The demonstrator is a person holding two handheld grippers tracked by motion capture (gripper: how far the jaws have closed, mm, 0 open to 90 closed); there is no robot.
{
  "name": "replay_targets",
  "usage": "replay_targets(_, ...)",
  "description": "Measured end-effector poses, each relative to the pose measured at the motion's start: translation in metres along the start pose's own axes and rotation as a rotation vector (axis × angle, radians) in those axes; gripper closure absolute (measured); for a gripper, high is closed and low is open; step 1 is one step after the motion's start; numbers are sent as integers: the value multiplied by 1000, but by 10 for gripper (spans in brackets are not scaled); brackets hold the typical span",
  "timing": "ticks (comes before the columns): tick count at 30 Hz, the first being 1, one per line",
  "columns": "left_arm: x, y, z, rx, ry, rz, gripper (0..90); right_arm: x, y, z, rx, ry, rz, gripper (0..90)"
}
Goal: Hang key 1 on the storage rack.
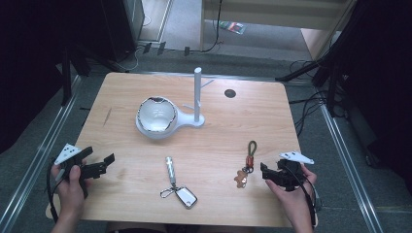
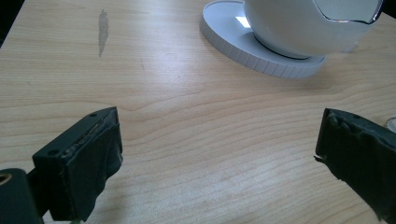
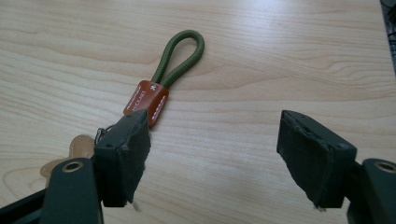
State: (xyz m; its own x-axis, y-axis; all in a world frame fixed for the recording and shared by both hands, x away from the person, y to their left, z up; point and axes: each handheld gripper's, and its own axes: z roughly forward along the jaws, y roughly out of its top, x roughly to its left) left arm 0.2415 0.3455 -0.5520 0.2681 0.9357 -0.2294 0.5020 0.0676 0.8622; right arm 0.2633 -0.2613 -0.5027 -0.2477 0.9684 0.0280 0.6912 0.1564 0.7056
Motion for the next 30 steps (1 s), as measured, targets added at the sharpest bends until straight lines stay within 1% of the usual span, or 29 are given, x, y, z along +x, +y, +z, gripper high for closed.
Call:
replay_targets(1, 0, 0, 0, 1, -1, 0, 11, 2, 3, 1, 27, -4, -15, 270)
replay_targets(2, 0, 0, 0, 1, -1, 0, 11, 2, 3, 1, 27, -4, -15, 270)
replay_targets(3, 0, 0, 0, 0, -1, -1, 11, 3, 4, 1, 34, -2, -26, 270)
replay_targets(6, 0, 0, 0, 2, -2, 1, 11, 6, 9, 2, 75, -15, -55, 275)
replay_targets(12, 1, 0, 0, 0, -4, 0, 11, 7, 17, 5, 141, -9, -52, 294)
replay_targets(13, 1, 0, 0, 0, -5, 0, 11, 8, 20, 7, 165, -5, -58, 306)
replay_targets(15, 1, 0, 0, 0, -5, 0, 11, 8, 21, 8, 174, -1, -58, 311)
replay_targets(16, 0, 0, 0, -1, -4, 2, 11, 9, 23, 11, 204, 5, -59, 324)
replay_targets(18, 0, 0, 0, 0, -3, 3, 11, 9, 24, 12, 212, 5, -64, 327)
replay_targets(19, 0, 0, 0, 0, -3, 3, 11, 12, 26, 15, 234, 8, -70, 336)
replay_targets(21, 0, 0, 0, -1, -2, 2, 11, 12, 27, 16, 241, 8, -73, 343)
replay_targets(23, 0, 0, 0, -2, -2, 2, 11, 15, 29, 19, 259, 11, -83, 348)
replay_targets(24, 0, 0, 0, -2, -5, 1, 11, 18, 31, 22, 277, 9, -94, 355)
replay_targets(25, 0, 0, 0, -2, -5, 1, 11, 18, 31, 22, 277, 9, -94, 355)
replay_targets(26, 1, 0, 0, 0, -4, 2, 11, 21, 34, 24, 295, 11, -98, 355)
replay_targets(27, 1, 0, 0, -1, -5, 2, 11, 21, 34, 24, 298, 10, -105, 355)
replay_targets(30, 1, 0, 0, -3, -4, 0, 11, 22, 38, 27, 317, 11, -102, 361)
